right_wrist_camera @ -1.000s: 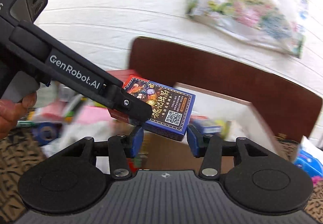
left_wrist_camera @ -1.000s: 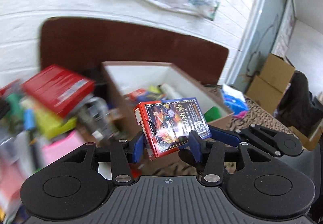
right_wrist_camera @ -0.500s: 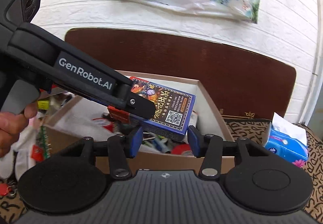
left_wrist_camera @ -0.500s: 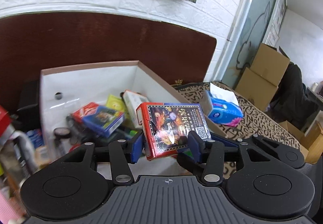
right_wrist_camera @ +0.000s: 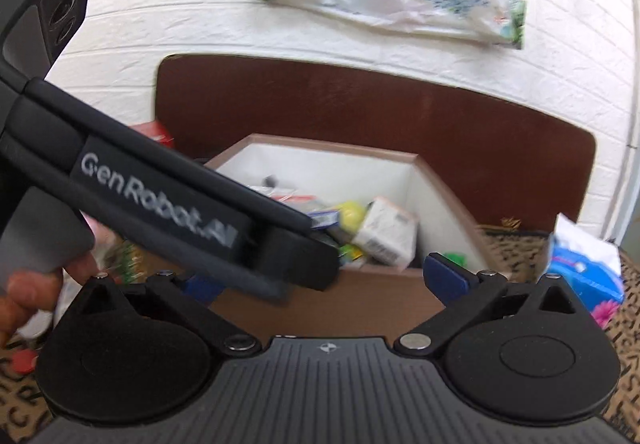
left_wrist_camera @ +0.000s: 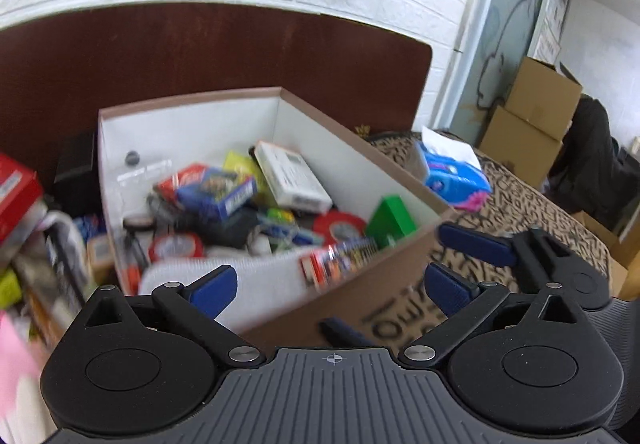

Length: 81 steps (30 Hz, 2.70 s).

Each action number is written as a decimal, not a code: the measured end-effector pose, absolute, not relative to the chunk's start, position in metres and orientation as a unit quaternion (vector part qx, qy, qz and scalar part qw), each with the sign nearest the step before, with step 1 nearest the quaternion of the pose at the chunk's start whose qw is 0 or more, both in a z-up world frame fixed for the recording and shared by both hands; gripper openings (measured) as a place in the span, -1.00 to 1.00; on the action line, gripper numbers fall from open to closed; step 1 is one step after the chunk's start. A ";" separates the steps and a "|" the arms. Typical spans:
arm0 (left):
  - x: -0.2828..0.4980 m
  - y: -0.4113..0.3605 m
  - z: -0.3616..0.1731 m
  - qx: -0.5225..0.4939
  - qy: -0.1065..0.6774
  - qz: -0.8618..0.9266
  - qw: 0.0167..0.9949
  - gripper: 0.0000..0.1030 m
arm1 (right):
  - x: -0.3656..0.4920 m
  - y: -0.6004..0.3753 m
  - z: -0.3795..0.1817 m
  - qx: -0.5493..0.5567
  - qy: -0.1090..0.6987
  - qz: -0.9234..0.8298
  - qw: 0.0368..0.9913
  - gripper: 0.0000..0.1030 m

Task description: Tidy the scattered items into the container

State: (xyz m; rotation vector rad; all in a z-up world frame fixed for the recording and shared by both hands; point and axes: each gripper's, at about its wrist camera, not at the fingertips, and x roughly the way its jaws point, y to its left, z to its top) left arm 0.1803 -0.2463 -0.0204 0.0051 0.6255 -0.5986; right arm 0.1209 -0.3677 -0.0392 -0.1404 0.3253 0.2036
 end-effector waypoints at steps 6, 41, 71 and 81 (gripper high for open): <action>0.140 -0.237 -0.020 0.061 0.262 -0.275 0.923 1.00 | 0.095 -0.353 -0.043 -0.052 0.182 0.113 0.975 1.00; 0.028 0.028 -0.085 -0.182 0.337 -0.064 0.922 0.89 | 0.016 -0.159 -0.094 -0.123 0.281 0.318 0.897 0.99; 0.096 0.052 -0.098 -0.157 0.345 -0.035 0.925 -0.04 | 0.084 -0.130 -0.113 -0.082 0.315 0.270 0.906 0.15; 0.078 0.047 -0.095 -0.139 0.351 -0.025 0.926 -0.61 | 0.070 -0.139 -0.105 -0.085 0.315 0.281 0.902 -0.66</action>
